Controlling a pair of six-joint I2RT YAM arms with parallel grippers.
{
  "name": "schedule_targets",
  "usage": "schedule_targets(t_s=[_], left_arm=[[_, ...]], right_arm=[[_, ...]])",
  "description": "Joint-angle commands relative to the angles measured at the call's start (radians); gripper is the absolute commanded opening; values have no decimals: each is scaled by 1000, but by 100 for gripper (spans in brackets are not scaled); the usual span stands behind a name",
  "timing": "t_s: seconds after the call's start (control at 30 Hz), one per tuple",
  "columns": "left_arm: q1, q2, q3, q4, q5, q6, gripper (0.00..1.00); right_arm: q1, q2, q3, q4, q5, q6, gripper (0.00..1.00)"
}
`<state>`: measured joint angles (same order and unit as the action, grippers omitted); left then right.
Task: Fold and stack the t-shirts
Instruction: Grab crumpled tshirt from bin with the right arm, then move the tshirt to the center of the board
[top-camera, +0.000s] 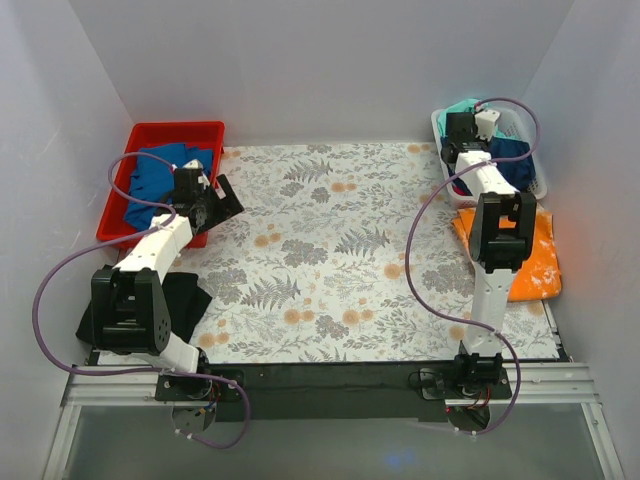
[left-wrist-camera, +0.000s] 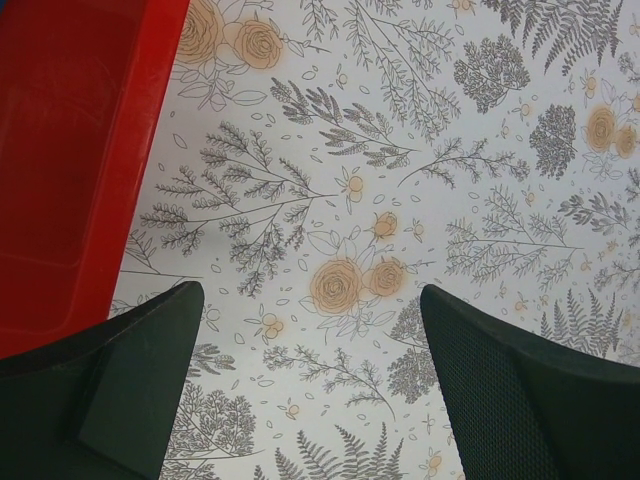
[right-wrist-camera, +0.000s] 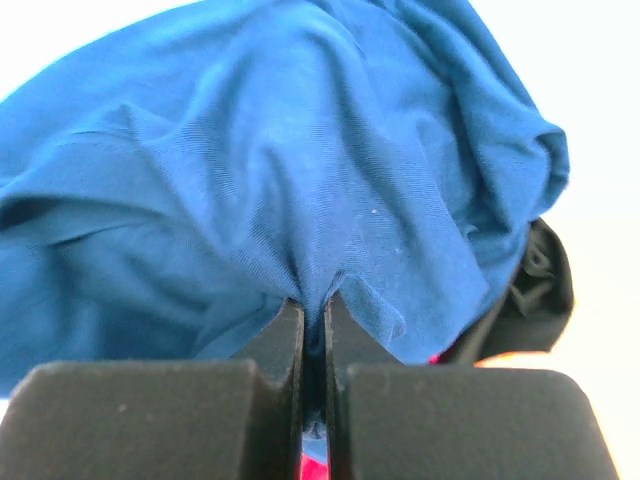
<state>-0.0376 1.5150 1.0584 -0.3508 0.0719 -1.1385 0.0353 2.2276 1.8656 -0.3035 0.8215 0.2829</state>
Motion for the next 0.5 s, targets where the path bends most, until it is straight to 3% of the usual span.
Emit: schedule_targets(t_s=[0.0,0.23,0.4,0.47], left_arm=[[-2,-29,17,10,22,-7,89],[-2,-44,-1,29,40,-15,89],[-2,-55,-8,39,46,-12,89],[-2,-59,-12,48,48,-9,89]], right_arm=[[81,-155,-6,26,56,21,1],[208,-302,-11,41,91,47,1],[339,-347,73,131,120,-126,1],[415,-358,133,171,94,-269,1]])
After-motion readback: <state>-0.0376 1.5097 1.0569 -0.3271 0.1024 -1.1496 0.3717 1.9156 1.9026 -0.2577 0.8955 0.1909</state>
